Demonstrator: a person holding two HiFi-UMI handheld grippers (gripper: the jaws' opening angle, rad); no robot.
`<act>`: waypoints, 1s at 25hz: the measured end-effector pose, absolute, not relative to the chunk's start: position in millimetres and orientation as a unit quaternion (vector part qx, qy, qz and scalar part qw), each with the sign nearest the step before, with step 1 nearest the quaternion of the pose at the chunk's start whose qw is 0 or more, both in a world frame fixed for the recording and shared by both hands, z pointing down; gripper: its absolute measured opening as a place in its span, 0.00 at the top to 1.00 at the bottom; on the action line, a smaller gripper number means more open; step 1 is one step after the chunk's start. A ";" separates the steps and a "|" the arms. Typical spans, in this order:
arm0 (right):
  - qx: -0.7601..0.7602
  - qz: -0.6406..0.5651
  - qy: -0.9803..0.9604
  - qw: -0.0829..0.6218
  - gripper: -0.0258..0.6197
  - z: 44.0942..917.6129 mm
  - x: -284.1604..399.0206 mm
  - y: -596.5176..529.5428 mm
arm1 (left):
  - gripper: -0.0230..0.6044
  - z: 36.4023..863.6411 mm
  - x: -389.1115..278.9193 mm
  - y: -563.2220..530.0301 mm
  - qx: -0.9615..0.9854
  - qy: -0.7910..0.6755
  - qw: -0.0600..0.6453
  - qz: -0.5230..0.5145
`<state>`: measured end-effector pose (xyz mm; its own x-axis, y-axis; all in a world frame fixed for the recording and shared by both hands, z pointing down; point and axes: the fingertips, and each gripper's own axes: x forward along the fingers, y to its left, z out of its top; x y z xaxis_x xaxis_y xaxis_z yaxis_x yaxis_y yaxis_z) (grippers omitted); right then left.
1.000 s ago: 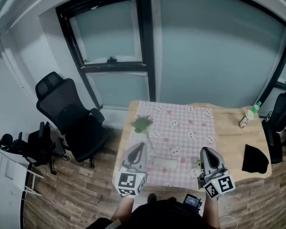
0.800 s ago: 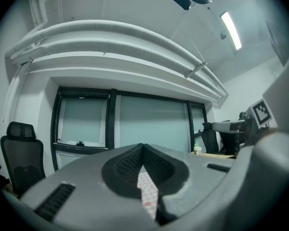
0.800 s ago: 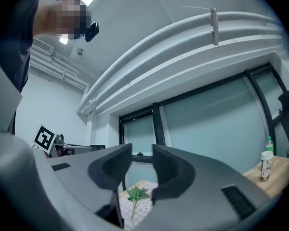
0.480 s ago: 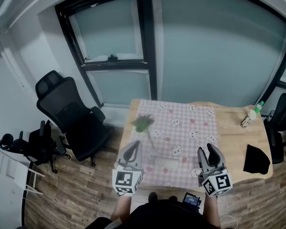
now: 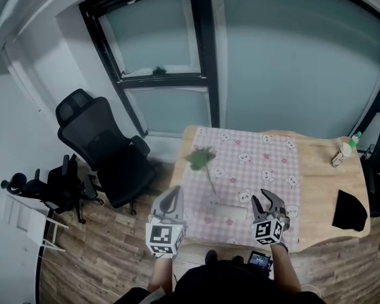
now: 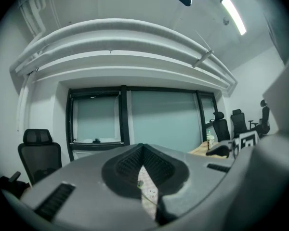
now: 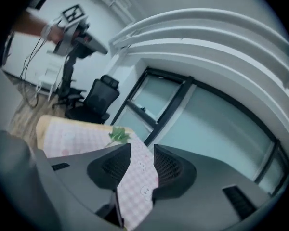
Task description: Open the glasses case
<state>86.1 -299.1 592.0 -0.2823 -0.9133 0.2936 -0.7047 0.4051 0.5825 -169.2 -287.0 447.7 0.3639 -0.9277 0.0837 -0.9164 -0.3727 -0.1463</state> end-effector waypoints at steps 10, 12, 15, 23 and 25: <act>0.271 -0.213 -0.786 0.514 0.71 821.3 33.9 -256.6 | 0.97 460.0 -216.5 -274.0 -0.792 0.597 0.035 -0.123; 0.260 -0.212 -0.783 0.524 0.71 837.7 35.1 -254.5 | 0.97 462.8 -221.2 -271.3 -0.789 0.600 0.031 -0.132; 0.245 -0.216 -0.779 0.535 0.71 846.6 35.4 -258.6 | 0.97 466.4 -223.8 -270.7 -0.786 0.602 0.025 -0.141; 0.210 -0.226 -0.775 0.551 0.73 874.4 22.4 -254.7 | 0.97 462.7 -221.3 -273.3 -0.789 0.594 0.037 -0.152; 0.212 -0.237 -0.766 0.559 0.75 878.3 25.4 -258.3 | 0.97 464.1 -221.2 -272.3 -0.790 0.592 0.029 -0.158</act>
<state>25.4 -258.3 878.3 -0.2862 -0.5893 0.7555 -0.0602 0.7980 0.5996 -221.2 -272.3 464.1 0.2489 -0.9441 0.2160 -0.9259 -0.2974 -0.2328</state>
